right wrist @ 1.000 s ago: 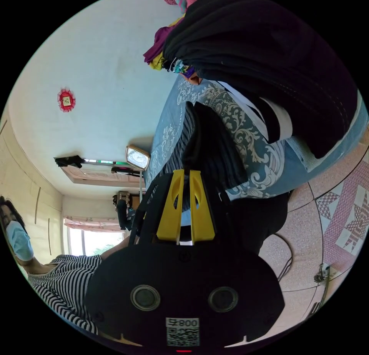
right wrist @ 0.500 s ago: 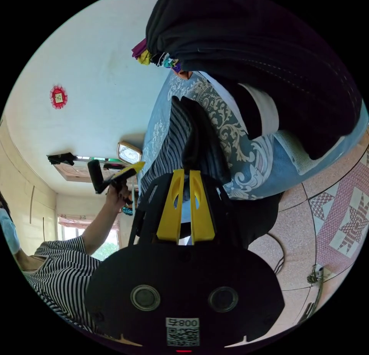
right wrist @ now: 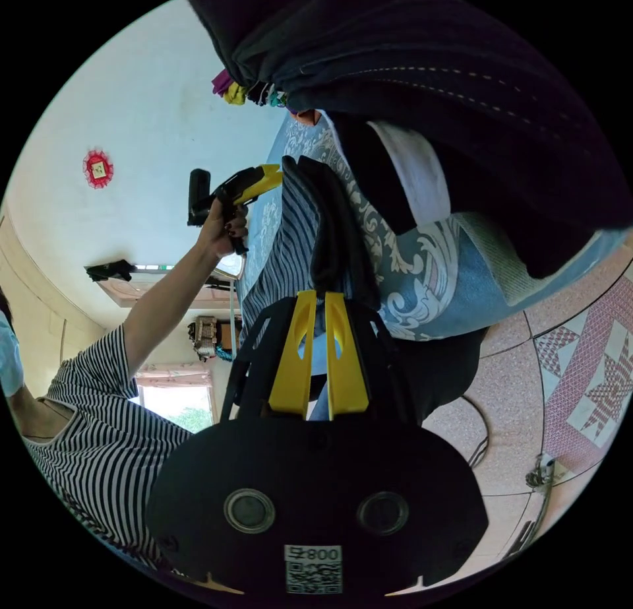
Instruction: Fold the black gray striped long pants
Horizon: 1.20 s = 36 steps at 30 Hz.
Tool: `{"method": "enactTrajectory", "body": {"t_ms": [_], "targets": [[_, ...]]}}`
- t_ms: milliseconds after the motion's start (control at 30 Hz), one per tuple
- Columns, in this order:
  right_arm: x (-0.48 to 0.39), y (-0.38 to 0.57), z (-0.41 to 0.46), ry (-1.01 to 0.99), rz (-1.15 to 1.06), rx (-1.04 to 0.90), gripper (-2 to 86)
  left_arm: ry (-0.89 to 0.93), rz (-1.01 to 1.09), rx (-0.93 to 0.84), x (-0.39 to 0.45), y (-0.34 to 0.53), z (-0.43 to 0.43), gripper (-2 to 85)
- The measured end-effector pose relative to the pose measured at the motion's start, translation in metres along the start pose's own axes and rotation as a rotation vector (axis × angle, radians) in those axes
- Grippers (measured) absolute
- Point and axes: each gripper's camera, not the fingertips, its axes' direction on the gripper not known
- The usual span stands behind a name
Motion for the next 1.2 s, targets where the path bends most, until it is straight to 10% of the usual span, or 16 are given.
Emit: {"method": "enactTrajectory", "body": {"t_ms": [600,1200], "targets": [[-0.044,0.055,-0.032,0.006,-0.137,0.039,2.1,0.088,0.208,0.097,0.073,-0.023,-0.1,2.7],[-0.066,0.07,-0.027,0.169,-0.091,0.02,0.0,-0.134,0.12,-0.124,0.098,-0.1,-0.008,2.6]]}}
